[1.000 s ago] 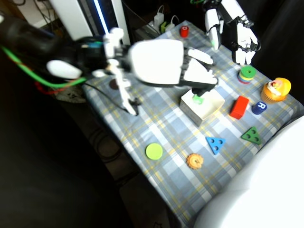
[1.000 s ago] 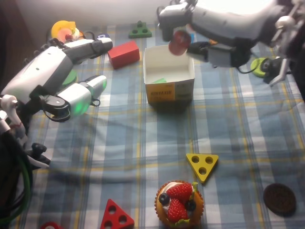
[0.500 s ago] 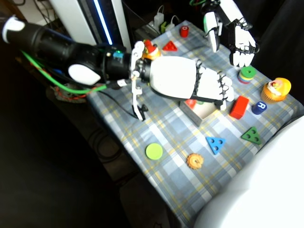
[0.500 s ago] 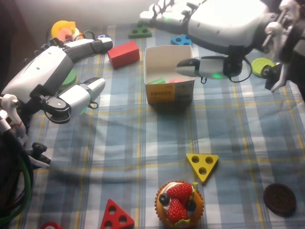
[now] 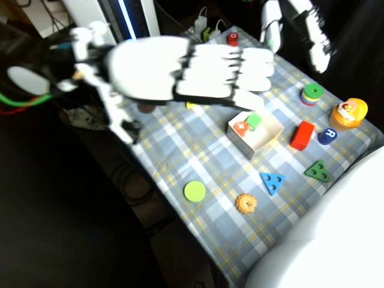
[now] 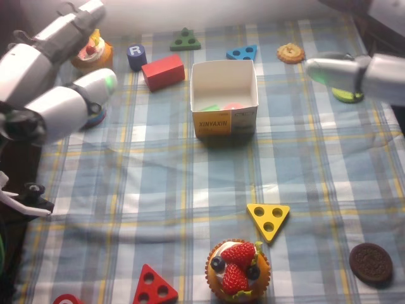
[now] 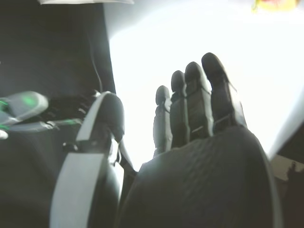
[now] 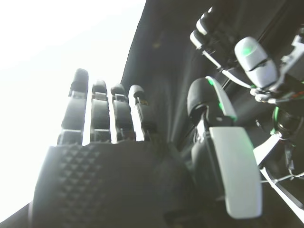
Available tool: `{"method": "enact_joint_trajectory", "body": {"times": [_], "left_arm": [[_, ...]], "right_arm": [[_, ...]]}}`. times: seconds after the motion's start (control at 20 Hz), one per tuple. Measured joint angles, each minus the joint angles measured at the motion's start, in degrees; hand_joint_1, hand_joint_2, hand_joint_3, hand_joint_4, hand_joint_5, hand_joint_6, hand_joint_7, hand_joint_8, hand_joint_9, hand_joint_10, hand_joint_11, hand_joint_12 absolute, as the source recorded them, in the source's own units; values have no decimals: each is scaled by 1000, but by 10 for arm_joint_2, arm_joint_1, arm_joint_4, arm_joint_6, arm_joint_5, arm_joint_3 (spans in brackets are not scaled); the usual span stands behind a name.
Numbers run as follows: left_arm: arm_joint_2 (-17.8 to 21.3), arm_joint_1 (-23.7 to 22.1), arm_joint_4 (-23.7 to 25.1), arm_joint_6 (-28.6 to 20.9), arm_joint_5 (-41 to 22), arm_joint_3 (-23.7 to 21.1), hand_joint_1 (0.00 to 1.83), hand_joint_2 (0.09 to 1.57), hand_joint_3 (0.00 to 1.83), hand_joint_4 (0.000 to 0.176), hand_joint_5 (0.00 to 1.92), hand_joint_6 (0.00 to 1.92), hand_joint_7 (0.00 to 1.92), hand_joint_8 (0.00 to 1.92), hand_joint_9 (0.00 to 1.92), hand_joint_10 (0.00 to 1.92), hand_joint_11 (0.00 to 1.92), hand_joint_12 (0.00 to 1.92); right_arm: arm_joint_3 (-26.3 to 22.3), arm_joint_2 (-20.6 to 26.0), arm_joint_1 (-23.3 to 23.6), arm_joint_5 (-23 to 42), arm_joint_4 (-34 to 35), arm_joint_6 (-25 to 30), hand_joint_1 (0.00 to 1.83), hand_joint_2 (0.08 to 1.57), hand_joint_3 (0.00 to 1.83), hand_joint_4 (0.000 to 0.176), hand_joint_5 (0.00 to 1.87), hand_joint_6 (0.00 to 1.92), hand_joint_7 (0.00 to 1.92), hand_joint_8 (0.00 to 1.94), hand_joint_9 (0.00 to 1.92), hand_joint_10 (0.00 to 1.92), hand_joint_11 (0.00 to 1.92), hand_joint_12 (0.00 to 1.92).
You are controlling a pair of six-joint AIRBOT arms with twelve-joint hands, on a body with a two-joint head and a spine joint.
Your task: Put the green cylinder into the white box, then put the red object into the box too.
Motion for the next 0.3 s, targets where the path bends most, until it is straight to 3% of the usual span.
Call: {"method": "enact_joint_trajectory", "body": {"times": [0.05, 0.1, 0.15, 0.2, 0.25, 0.3], "left_arm": [[5, 4, 13, -25, -12, -1, 410, 1333, 0, 127, 29, 0, 71, 0, 125, 0, 0, 555], [9, 9, 22, -44, -20, -1, 434, 1333, 0, 126, 9, 4, 30, 1, 40, 5, 0, 285], [18, 16, 31, -67, -33, -4, 357, 1321, 0, 142, 1, 0, 5, 0, 7, 0, 0, 56], [28, 18, 38, -85, -49, -8, 322, 1287, 0, 133, 0, 0, 0, 0, 1, 0, 0, 10], [33, 20, 50, -97, -63, -8, 284, 1269, 0, 137, 0, 0, 0, 0, 0, 0, 0, 1], [37, 20, 62, -117, -89, -8, 256, 1251, 0, 152, 0, 0, 0, 0, 0, 0, 0, 111]], "right_arm": [[-13, 12, -24, 34, 17, 0, 272, 1298, 18, 69, 0, 0, 0, 0, 0, 0, 0, 177], [-20, 20, -46, 61, 29, 0, 373, 1312, 16, 35, 0, 0, 0, 0, 0, 0, 0, 35], [-30, 30, -77, 102, 55, 0, 426, 1295, 5, 52, 0, 0, 0, 0, 0, 0, 0, 6], [-37, 38, -104, 138, 80, 0, 439, 1288, 1, 63, 0, 0, 0, 0, 0, 0, 0, 0], [-43, 44, -124, 170, 100, -1, 420, 1274, 0, 30, 0, 0, 0, 0, 0, 0, 25, 12], [-53, 56, -150, 216, 122, -1, 442, 1278, 0, 6, 0, 0, 0, 0, 0, 0, 33, 21]]}}
